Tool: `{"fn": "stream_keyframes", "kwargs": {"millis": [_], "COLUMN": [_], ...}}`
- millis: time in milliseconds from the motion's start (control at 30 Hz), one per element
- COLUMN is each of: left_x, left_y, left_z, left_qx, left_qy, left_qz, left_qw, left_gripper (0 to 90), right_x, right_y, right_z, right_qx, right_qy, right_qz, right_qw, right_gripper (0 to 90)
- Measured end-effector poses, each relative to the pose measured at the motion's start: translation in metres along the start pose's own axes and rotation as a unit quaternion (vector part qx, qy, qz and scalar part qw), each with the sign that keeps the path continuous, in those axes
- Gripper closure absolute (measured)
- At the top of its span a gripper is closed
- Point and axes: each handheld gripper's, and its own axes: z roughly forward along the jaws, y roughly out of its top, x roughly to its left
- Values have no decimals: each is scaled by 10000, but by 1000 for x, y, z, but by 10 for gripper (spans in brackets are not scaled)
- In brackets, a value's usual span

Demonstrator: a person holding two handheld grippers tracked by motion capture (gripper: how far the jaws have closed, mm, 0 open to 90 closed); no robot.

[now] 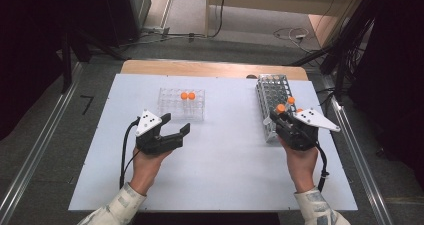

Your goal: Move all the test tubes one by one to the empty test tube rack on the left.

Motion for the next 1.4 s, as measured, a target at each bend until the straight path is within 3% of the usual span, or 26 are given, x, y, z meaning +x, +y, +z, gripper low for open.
{"fn": "stream_keyframes", "kwargs": {"millis": [167,400,667,933,1133,1267,1400], "left_x": [-2,-5,-11,-21,-35,-43,-45], "left_y": [-1,-1,-2,-2,-1,-2,-4], "left_z": [1,2,3,4,4,5,7], "left_qx": [22,23,39,8,-56,-15,28], "left_qy": [-14,-76,-178,-417,-669,-929,-1000], "left_qz": [31,51,114,200,430,635,729], "left_qw": [10000,10000,9998,9989,9968,9936,9923], "left_gripper": [238,238,237,250,279,377,463], "right_x": [21,51,78,102,119,131,141], "right_y": [-6,-16,-25,-30,-33,-34,-35], "right_z": [10,27,42,53,62,65,67], "right_qx": [156,362,590,712,824,856,884], "right_qy": [319,762,1064,1363,1558,1681,1790], "right_qz": [-147,-394,-615,-811,-899,-998,-1044], "right_qw": [9993,9957,9907,9848,9802,9770,9743], "right_gripper": [717,717,717,717,717,717,717]}}
